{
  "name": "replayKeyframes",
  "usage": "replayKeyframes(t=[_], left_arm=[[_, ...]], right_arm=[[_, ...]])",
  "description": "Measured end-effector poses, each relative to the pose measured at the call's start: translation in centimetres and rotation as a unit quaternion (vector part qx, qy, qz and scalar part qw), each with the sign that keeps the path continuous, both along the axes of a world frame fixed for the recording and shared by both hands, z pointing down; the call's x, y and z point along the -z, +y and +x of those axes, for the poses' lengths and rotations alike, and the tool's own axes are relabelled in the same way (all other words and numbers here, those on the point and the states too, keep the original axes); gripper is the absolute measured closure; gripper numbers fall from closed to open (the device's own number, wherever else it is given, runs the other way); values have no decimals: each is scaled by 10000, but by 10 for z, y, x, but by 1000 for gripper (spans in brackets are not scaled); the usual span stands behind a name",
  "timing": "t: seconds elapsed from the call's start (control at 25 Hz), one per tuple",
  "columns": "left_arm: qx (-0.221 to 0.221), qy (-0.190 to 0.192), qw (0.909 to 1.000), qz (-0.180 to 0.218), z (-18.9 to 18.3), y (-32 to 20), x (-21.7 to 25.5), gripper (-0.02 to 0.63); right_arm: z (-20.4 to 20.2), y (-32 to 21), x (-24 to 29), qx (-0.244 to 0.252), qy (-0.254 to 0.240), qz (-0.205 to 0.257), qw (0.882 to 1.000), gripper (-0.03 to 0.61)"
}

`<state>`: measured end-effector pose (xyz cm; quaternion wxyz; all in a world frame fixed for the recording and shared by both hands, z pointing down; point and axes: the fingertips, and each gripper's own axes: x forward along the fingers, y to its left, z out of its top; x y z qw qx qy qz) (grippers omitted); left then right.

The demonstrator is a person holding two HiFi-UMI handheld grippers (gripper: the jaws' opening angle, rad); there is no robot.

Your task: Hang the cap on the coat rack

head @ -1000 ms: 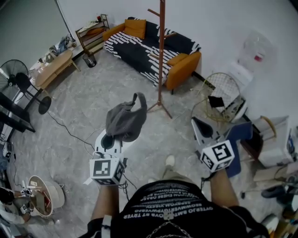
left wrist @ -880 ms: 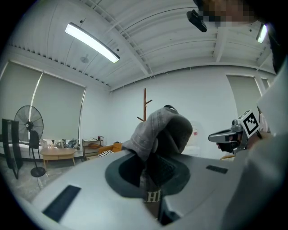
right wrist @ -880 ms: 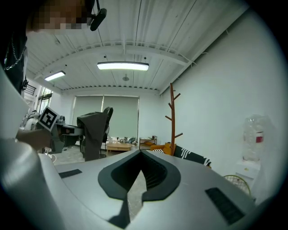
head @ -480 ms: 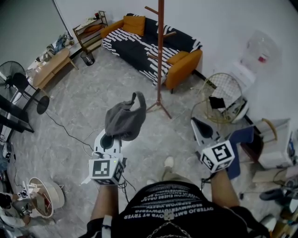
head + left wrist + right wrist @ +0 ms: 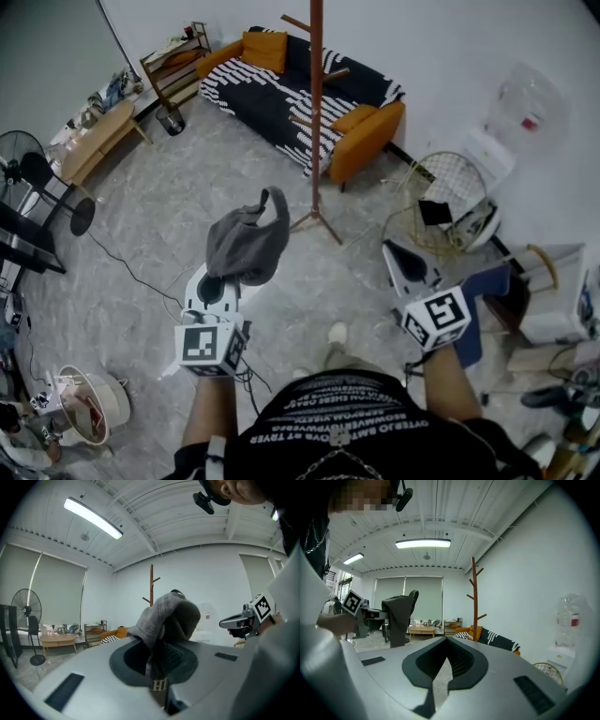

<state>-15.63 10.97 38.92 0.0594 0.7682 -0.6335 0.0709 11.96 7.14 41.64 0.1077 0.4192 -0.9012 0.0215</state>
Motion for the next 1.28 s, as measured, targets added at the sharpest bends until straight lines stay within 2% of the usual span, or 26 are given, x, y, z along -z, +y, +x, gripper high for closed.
replayKeyframes(t=[0.32,0.52,0.76,0.96,1.08,1.28], left_arm=[[76,57,9999,-83,15,-31,-14,598],[38,165,9998,72,27,-56,0,598],[110,-199,9996,165,45,-80,17,598],[342,-259,9986,310,55,-96,29,598],[466,-449,9975,299,63,-103,34,598],[454,-448,9978,194,71,-106,31,598]], right_arm=[[21,-33,-8,-80,-101,-6,9999,575],[25,-54,2,7,-138,21,9999,575],[37,-86,10,107,-21,234,9997,575],[29,-106,29,396,118,471,9980,575],[24,-113,36,516,250,547,9969,575],[19,-116,35,702,159,543,9959,575]])
